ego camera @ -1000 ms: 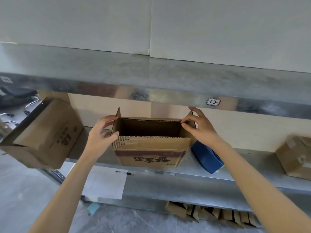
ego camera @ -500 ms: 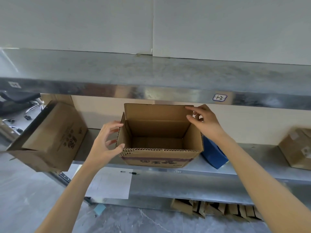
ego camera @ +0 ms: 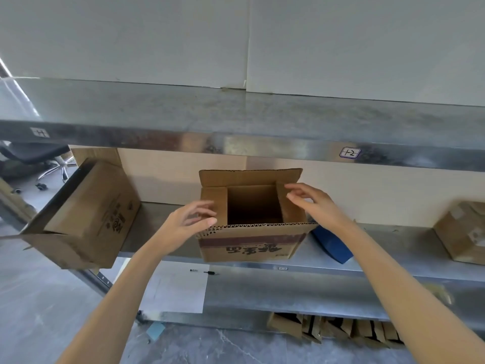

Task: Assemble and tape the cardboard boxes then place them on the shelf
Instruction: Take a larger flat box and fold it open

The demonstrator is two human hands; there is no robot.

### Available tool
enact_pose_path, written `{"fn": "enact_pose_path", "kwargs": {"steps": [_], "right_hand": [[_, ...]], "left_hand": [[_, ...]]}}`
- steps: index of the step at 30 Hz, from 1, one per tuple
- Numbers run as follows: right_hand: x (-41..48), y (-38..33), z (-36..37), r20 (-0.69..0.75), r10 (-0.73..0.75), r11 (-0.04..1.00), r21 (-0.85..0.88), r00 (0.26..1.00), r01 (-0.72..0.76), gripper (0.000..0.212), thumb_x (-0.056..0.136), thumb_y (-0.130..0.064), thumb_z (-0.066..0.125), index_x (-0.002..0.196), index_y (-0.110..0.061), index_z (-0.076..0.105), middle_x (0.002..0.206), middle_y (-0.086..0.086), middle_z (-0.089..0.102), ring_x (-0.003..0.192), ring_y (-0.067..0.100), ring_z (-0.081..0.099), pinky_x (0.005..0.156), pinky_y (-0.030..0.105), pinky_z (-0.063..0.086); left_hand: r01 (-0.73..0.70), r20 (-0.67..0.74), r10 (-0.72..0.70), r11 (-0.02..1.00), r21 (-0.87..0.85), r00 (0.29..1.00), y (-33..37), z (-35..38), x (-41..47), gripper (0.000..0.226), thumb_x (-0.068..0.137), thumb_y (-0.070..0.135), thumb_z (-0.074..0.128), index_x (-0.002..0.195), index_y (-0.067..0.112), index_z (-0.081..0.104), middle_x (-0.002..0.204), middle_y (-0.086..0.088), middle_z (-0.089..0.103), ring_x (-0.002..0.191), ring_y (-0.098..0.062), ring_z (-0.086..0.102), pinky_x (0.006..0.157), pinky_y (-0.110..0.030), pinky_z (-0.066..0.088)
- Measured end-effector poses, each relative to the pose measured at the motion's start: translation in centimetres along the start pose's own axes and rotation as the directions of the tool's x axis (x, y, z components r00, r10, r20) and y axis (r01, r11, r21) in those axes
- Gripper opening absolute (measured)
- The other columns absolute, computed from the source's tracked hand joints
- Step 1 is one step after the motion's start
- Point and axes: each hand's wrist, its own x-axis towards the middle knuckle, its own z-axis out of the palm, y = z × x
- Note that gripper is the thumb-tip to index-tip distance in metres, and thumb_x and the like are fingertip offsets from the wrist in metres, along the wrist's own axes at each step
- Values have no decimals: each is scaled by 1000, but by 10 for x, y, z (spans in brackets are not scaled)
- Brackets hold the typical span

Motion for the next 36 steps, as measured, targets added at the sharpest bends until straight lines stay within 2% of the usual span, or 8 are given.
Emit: {"fn": "enact_pose_path", "kwargs": {"steps": [3, 9, 14, 17, 21, 26, 31, 36], "right_hand": [[-6, 8, -4, 62, 39, 993, 109, 997, -45, 40, 94, -51, 45, 128, -35, 59, 117, -13, 66, 118, 5, 54, 105, 32, 40], [-13, 15, -2, 83, 43, 998, 44, 996, -46, 55, 87, -65, 45, 135, -40, 52, 131, -15, 58, 125, 5, 48, 109, 34, 35], [-8, 23, 8, -65, 14, 996, -82, 998, -19, 61, 86, -37, 72, 140, -31, 44, 142, -3, 51, 125, 19, 50, 100, 37, 50], [-5, 30, 16, -161, -28, 996, -89, 987, 14, 70, 80, -29, 79, 140, -29, 44, 134, -1, 54, 118, 18, 54, 96, 37, 53], [0, 37, 20, -253, -93, 990, -125, 963, 63, 90, 73, -30, 85, 146, -30, 34, 145, -1, 40, 119, 12, 50, 98, 32, 50], [9, 39, 13, -184, -159, 961, -253, 970, 110, 116, 72, -33, 86, 152, -46, 4, 161, -12, 17, 146, 10, 16, 111, 30, 23], [11, 36, 19, -22, -226, 910, -362, 974, 203, 73, 88, -35, 69, 146, -47, 28, 148, -14, 41, 145, 10, 20, 119, 43, 24], [6, 40, 34, -93, -229, 891, -422, 969, 170, 42, 94, -51, 52, 128, -28, 57, 131, -13, 45, 124, 7, 42, 92, 30, 46]], "left_hand": [[16, 2, -16, 998, 56, 1000, -7, -3, 7, 60, 75, 56, 76, 127, 35, 57, 116, 12, 69, 114, -5, 62, 106, -30, 44], [-15, -101, 30, 989, 148, 994, -16, 0, 19, 39, 82, 32, 79, 117, 31, 61, 112, 19, 67, 102, 6, 63, 91, -18, 51], [-18, -234, 49, 991, 135, 971, -21, 7, 27, 39, 83, 22, 79, 114, 31, 57, 104, 22, 64, 101, 4, 62, 81, -10, 52], [-33, -330, 77, 990, 137, 941, -22, 13, 28, 48, 79, 21, 82, 118, 30, 56, 109, 18, 64, 99, 4, 62, 83, -17, 55], [-106, -369, 206, 956, 274, 906, -25, 19, 31, 81, 75, 17, 84, 142, 29, 40, 144, 13, 38, 130, -5, 42, 101, -17, 42], [-103, -300, 206, 940, 326, 932, -22, 17, 40, 117, 74, 17, 84, 154, 46, 4, 161, 28, 2, 147, -2, 10, 108, -17, 21], [-120, -190, 191, 936, 331, 963, -27, 14, 40, 79, 79, 12, 75, 141, 46, 39, 142, 19, 45, 141, -5, 33, 114, -37, 35], [-189, -221, 254, 942, 279, 942, -39, 25, 41, 33, 87, 15, 72, 116, 26, 63, 126, 14, 49, 123, 7, 43, 105, -29, 41]]}}
